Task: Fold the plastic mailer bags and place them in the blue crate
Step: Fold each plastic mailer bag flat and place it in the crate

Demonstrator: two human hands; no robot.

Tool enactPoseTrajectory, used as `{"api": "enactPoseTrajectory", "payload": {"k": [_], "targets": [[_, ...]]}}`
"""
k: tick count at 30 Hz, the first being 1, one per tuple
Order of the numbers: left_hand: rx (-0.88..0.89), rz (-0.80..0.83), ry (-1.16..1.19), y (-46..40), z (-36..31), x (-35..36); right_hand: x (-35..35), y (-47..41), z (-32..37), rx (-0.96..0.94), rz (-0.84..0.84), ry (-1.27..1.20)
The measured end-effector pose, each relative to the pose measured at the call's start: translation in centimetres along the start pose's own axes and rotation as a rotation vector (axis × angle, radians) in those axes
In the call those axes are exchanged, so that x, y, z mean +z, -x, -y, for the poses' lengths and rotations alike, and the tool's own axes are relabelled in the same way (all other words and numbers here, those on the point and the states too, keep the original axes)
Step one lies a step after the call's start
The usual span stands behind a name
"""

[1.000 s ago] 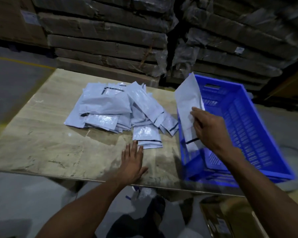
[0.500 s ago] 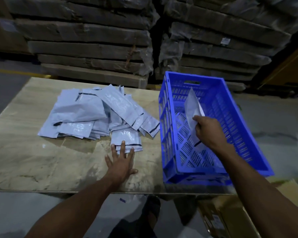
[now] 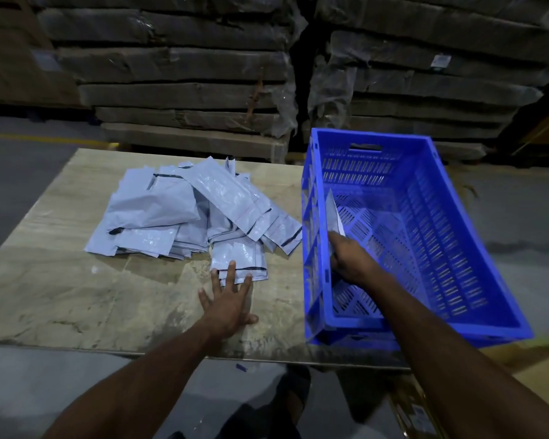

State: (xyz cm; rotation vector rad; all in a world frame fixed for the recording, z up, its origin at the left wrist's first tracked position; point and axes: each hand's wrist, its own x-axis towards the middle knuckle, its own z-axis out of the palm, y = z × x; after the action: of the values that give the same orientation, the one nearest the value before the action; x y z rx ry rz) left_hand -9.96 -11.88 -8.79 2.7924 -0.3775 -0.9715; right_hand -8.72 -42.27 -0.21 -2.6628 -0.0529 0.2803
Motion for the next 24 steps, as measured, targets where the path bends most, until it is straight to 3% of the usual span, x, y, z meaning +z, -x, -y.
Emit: {"api": "enactPoseTrajectory", "payload": {"k": [4,10,17,21,24], "targets": [[0.0,0.0,-0.007,0.0,0.1,0.0,1.7,-0.9,-1.6,-0.055,-0.019,-0.056],[0.005,0.0,-0.012,0.1,0.0,-0.1,-0.5,1.1,1.4,-0.14,-0.082,-0.137],[0.017,-0.003,-0.002,0.2,0.0,-0.1,-1.0,1.5,1.9,-0.067,-0.126,-0.162],[0.03,-0.054,-0.023,0.3,0.2,0.2,-1.3,0.9,2.1,0.019,-0.426,-0.055],[0.055,-0.18,-0.106,0.7,1.0,1.0,-2.5,0.4,3.1,-0.043,-0.623,0.037]]}}
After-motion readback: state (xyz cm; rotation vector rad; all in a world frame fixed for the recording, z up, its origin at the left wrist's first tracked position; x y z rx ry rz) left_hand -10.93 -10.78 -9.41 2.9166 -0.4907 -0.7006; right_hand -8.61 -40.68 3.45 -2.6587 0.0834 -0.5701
